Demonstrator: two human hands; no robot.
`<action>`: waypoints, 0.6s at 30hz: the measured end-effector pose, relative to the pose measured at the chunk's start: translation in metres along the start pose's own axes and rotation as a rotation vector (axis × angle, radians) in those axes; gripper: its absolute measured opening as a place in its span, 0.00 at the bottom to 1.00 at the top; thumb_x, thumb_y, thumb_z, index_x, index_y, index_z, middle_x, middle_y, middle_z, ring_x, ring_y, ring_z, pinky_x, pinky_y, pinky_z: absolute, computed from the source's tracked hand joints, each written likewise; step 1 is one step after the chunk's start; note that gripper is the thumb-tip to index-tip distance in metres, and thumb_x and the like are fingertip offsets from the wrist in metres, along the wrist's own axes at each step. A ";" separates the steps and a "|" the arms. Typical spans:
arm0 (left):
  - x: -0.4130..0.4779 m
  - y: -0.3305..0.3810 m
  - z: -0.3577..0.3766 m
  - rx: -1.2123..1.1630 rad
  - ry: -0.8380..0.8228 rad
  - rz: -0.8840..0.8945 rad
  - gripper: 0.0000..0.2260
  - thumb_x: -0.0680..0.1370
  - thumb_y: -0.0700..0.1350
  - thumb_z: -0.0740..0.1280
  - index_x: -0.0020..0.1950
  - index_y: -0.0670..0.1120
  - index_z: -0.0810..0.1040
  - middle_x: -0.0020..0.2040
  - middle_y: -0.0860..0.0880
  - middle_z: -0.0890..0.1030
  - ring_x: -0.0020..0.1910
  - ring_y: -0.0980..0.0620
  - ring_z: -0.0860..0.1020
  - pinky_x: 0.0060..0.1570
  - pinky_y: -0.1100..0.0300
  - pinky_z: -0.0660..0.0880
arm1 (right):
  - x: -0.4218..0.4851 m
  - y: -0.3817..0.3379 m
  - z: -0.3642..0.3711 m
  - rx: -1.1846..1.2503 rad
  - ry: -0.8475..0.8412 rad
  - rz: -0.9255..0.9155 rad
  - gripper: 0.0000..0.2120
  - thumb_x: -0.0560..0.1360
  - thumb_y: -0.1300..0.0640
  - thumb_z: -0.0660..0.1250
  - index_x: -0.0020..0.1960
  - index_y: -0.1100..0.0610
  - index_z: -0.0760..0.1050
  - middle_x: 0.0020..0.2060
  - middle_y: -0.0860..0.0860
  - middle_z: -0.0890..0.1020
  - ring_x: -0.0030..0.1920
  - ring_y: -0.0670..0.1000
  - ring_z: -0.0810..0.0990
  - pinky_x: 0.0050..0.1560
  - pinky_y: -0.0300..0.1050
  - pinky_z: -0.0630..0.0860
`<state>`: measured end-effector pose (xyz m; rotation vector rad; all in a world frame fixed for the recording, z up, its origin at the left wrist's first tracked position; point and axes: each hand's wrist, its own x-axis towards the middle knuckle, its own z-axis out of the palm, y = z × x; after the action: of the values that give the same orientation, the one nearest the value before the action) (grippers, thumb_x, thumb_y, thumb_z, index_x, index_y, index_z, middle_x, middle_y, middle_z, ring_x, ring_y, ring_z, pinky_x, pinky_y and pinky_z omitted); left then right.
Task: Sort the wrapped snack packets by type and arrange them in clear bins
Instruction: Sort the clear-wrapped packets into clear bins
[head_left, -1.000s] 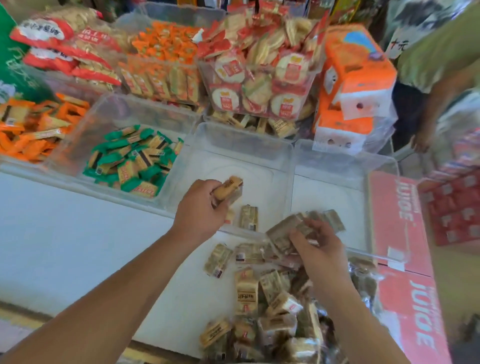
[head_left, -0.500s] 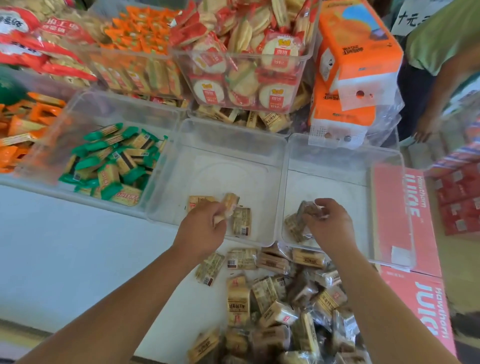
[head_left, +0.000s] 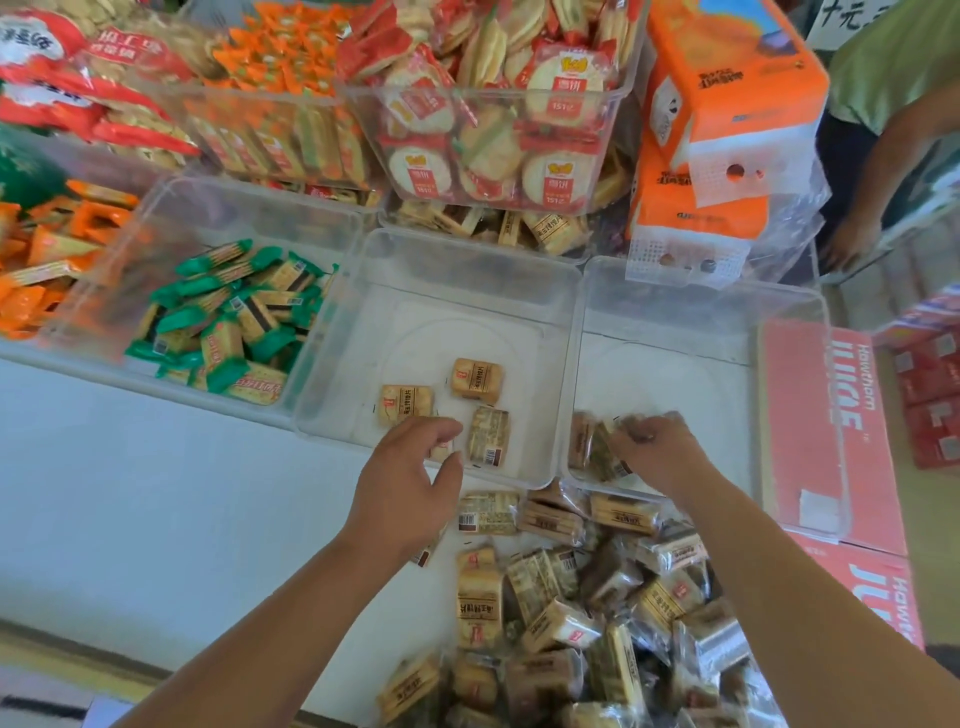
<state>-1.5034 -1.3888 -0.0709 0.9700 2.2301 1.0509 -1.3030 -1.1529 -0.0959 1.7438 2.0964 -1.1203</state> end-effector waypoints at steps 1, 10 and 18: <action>0.005 0.003 0.002 -0.027 -0.020 -0.032 0.12 0.79 0.45 0.71 0.62 0.54 0.80 0.58 0.60 0.80 0.59 0.60 0.78 0.60 0.59 0.76 | 0.005 0.000 -0.001 -0.009 -0.033 0.010 0.19 0.79 0.51 0.69 0.67 0.57 0.79 0.46 0.49 0.82 0.45 0.52 0.81 0.49 0.47 0.78; 0.020 0.013 0.016 -0.026 -0.081 -0.143 0.10 0.79 0.43 0.71 0.58 0.56 0.80 0.56 0.61 0.79 0.57 0.61 0.78 0.58 0.59 0.77 | 0.015 -0.007 0.003 -0.139 -0.107 0.022 0.11 0.72 0.57 0.77 0.44 0.60 0.76 0.41 0.57 0.81 0.39 0.54 0.78 0.41 0.47 0.75; 0.024 0.010 0.009 -0.120 -0.042 -0.140 0.09 0.80 0.41 0.71 0.55 0.53 0.84 0.52 0.60 0.83 0.52 0.64 0.80 0.52 0.72 0.76 | -0.014 -0.018 -0.026 0.172 0.256 -0.009 0.20 0.73 0.50 0.75 0.62 0.55 0.77 0.51 0.52 0.80 0.40 0.45 0.76 0.37 0.43 0.70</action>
<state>-1.5088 -1.3616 -0.0709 0.7664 2.1403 1.0771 -1.3068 -1.1471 -0.0620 2.0575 2.2086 -1.1645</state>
